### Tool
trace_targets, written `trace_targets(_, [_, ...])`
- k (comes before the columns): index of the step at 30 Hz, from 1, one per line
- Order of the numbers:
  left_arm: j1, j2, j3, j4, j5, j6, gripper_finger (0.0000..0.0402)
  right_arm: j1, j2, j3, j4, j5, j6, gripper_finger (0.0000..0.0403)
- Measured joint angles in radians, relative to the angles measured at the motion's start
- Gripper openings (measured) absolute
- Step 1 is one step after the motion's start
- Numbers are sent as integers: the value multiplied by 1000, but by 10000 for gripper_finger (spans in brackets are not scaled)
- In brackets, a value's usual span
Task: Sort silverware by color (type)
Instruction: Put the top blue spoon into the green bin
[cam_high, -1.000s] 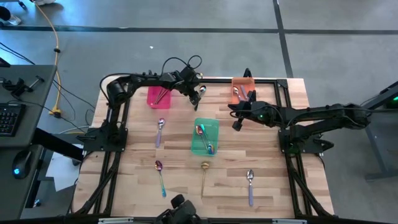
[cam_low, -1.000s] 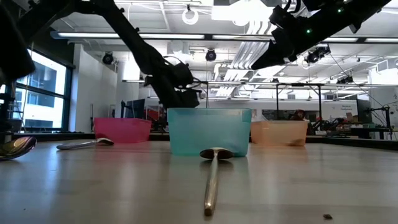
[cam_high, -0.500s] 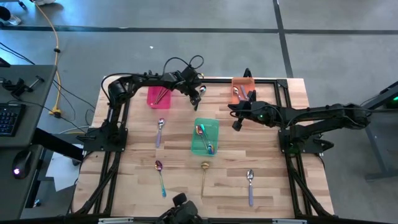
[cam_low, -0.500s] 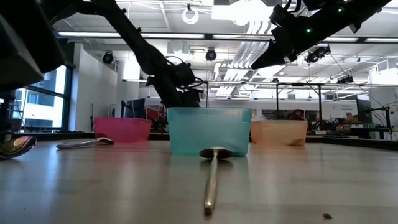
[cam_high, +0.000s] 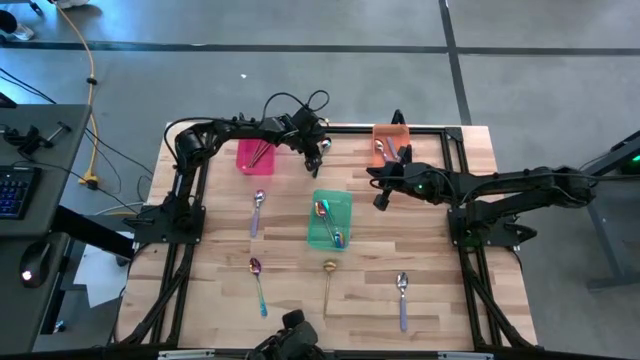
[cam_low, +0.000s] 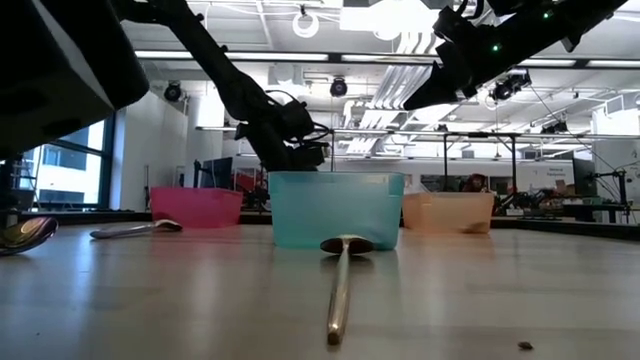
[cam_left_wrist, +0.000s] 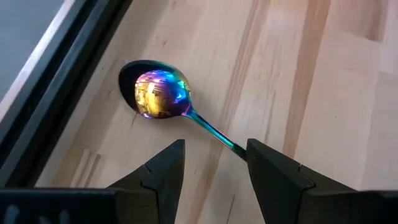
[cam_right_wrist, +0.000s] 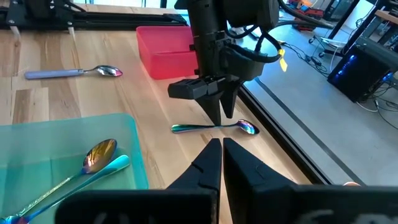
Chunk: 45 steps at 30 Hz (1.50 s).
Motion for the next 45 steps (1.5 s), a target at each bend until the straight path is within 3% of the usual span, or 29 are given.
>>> trace_targets(18, [20,10,-1,32,89,141,180,0,0,0,43,-31,-11,0])
trace_targets(27, [13,10,-1,41,131,372,178,0,0,0,38,-35,-11,0])
trace_targets(37, [15,19,-6,35,240,481,135,0,0,0,31,-35,-19,0])
trace_targets(45, [15,26,4,-3,254,515,78,0,0,0,32,-39,-19,0])
